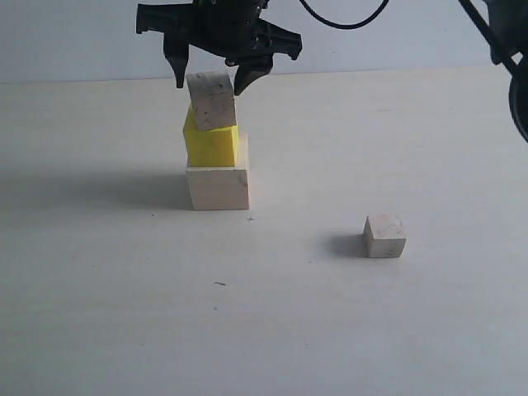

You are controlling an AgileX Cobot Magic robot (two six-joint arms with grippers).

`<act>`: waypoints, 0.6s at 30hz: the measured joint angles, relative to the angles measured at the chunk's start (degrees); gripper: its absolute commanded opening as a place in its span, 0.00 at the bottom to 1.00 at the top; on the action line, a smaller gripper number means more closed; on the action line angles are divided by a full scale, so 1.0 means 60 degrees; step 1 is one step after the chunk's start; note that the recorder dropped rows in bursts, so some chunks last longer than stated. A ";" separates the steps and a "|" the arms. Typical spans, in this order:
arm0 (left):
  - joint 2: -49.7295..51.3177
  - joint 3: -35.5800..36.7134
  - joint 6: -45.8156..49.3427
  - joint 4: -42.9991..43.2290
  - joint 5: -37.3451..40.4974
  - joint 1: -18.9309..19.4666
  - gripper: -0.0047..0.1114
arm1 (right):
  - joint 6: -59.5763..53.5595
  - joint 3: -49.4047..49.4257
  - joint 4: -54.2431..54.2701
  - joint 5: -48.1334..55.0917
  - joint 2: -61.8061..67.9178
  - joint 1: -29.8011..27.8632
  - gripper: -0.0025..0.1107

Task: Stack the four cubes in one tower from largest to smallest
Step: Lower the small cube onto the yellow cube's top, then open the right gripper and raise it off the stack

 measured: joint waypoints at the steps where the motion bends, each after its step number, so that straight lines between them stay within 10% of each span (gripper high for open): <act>1: 0.0000 0.0000 0.0000 0.0000 0.0000 0.0000 0.05 | 0.0000 0.0000 0.0000 0.0000 -0.0021 0.0000 0.60; 18: 0.0000 0.0000 0.0000 0.0000 0.0167 0.0000 0.05 | -0.0165 0.0207 0.0188 0.0000 -0.0670 0.0000 0.48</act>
